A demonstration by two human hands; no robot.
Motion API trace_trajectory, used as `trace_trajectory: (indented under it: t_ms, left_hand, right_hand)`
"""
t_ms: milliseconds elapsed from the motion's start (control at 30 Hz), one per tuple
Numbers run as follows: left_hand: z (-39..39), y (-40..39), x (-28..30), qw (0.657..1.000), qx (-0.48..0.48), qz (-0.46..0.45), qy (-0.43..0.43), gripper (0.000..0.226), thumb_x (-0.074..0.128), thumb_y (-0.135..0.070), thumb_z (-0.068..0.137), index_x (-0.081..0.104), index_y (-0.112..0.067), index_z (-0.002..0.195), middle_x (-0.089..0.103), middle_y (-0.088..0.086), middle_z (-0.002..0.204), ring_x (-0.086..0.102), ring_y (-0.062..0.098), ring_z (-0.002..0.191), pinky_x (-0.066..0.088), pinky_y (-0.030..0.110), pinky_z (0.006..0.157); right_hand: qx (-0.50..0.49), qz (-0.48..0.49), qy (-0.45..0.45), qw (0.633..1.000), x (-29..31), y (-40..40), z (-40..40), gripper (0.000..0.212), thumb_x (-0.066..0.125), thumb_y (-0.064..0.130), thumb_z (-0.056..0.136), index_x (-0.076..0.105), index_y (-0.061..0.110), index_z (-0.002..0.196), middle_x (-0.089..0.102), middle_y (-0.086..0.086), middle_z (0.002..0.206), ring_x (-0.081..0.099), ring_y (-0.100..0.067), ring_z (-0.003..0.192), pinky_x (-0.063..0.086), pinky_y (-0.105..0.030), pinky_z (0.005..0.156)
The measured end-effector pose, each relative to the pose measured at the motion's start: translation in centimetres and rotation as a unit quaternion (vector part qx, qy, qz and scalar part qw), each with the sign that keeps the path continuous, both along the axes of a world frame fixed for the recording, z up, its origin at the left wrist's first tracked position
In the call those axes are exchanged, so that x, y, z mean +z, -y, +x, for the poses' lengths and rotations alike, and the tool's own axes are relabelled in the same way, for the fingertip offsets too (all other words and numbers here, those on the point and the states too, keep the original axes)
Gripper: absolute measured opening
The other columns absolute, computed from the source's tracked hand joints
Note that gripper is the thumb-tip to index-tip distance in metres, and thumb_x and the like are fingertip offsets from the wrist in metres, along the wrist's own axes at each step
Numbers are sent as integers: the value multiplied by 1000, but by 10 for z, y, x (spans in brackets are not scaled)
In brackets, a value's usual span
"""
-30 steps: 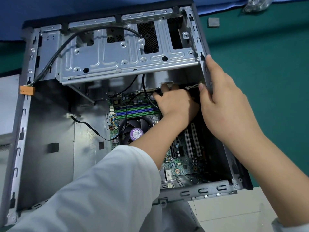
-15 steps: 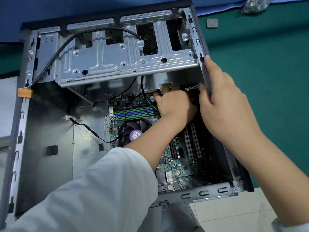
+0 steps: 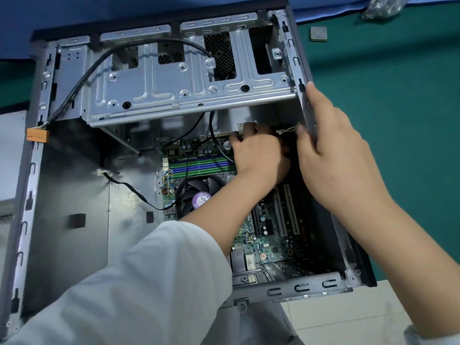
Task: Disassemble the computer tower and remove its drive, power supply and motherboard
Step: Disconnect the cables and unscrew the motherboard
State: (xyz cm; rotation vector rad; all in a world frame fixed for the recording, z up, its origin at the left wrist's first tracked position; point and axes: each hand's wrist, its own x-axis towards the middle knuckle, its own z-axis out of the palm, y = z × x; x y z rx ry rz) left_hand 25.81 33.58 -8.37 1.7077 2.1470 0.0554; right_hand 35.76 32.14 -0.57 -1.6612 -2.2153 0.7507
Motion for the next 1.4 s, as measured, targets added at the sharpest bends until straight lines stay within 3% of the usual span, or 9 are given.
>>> trace_trajectory:
  t_ms: [200,333,433,533,700,800,1067,1167,1400]
  left_hand:
    - [-1,3,-2,998,-47,-5,-34,32,49,-31,88,60,-20,116,46,11,132,26,34,129,25,49,102]
    - [-5,3,3,999,-16,39,28,17,50,-19,88,58,-11,101,61,16,106,39,35,119,34,46,95]
    - [-7,7,4,996,-18,70,60,14,53,-16,87,62,-7,92,60,15,86,47,36,108,40,44,89]
    - [-9,10,2,993,-25,102,58,14,54,-17,85,63,-6,85,60,14,82,46,36,106,40,42,83]
    - [-7,11,-5,992,-67,109,16,17,53,-16,85,68,-12,90,61,8,89,37,37,118,25,47,103]
    - [-6,9,-5,992,-58,109,2,14,55,-17,82,68,-13,87,62,6,85,36,36,118,20,51,105]
    - [-7,10,-4,983,-65,172,3,7,63,-4,70,63,-3,63,54,11,57,51,42,90,40,48,84]
    - [-7,10,-7,981,-81,177,-7,9,63,-6,75,65,-2,67,57,11,63,50,40,92,40,46,81]
    - [-6,8,-9,994,-49,96,18,14,54,-18,84,64,-9,88,65,10,90,42,35,114,34,45,96]
  right_hand:
    - [-1,-7,-10,1000,0,-1,1,56,39,25,98,17,32,149,44,-6,135,50,-37,109,39,-42,84]
    - [2,-9,-20,1000,0,-1,2,56,40,25,98,18,32,149,45,-5,135,50,-36,111,38,-41,85]
    - [1,-10,-30,999,-1,0,2,56,39,26,98,18,33,149,44,-4,136,50,-34,112,38,-41,87]
    - [2,-13,-38,999,-1,0,3,56,39,26,98,18,32,149,44,-4,137,49,-32,114,39,-41,89]
    - [0,-16,-47,999,-1,0,4,56,41,26,98,18,33,149,44,-2,140,48,-31,117,38,-40,90]
    - [-2,-18,-48,999,-1,0,5,56,41,26,98,18,33,149,44,-1,140,48,-31,117,38,-39,89]
    - [-1,-18,-41,999,1,1,2,55,40,25,98,19,32,149,43,-2,140,50,-33,115,39,-41,89]
    - [-1,-20,-37,999,1,1,2,55,40,25,98,19,32,149,43,-2,140,49,-34,115,39,-42,89]
    - [-11,-25,-45,999,0,0,2,56,41,26,97,20,35,148,44,-1,140,48,-32,117,38,-41,91]
